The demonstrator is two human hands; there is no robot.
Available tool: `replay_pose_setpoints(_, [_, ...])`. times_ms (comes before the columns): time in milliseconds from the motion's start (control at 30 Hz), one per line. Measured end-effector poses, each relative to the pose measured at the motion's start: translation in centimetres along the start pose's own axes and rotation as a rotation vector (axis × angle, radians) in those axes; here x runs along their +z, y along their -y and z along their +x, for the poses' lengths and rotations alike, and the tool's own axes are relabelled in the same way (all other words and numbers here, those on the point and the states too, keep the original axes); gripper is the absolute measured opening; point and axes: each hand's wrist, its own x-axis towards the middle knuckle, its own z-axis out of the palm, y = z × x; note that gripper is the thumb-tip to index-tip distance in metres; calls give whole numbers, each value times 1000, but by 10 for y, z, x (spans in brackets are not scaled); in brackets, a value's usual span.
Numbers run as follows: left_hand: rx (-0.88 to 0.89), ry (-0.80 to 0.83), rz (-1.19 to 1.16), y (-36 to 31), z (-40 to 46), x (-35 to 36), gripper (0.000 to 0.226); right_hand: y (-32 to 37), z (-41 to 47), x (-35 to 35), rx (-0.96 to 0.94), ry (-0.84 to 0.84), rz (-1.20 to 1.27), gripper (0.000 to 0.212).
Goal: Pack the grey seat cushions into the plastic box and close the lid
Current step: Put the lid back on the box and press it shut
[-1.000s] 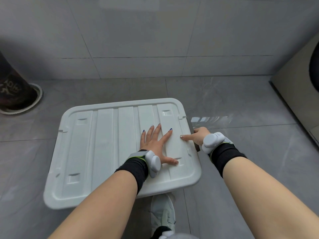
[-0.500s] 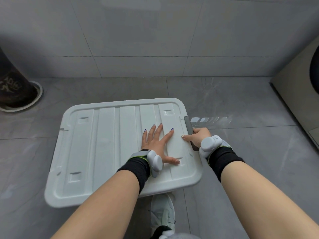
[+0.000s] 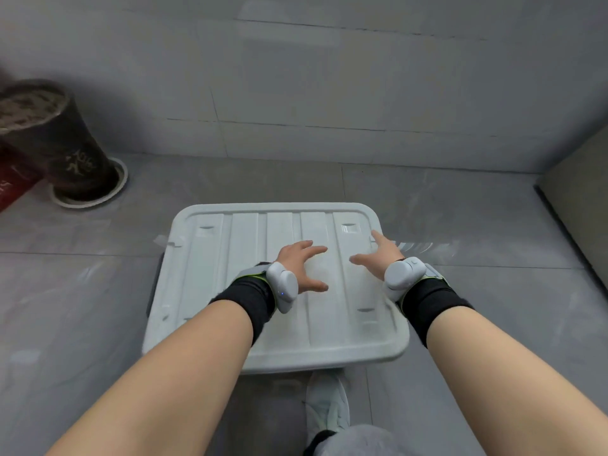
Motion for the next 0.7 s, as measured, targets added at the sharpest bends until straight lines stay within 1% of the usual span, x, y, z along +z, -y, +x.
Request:
replay_pose_setpoints(67, [-36,-43,-21,12,-9,-16,71,18,-5,5,-66,16,3,84])
replay_pose_setpoints(133, [-103,-133,-58,38,-28,-38,63,46,-18,21,-147,70,-4,83])
replay_pose_setpoints(200, [-162,-202,-101,58,-39,-50,59,58,-21,32,-189,105,-37,82])
replay_pose_setpoints(333, [-342,-328,-93,108,-63,-70,66,80,-25,66,-263,199,-143,85])
replay_pose_setpoints(400, [-403,-367,-114,136,-75,-77,70,90,-27,86,-286,222,-197,89])
replay_pose_setpoints(533, [-476,-387,-153,168,-92,-79,74,95,-23,111,-309,228,-290,97])
replay_pose_setpoints(633, [-571,-350,-163,189,-96,-78,82,102,-19,132,-323,228,-336,101])
replay_pose_setpoints(700, [-612,-299,-243,197,-95,-75,89,104,-15,139,-323,221,-343,104])
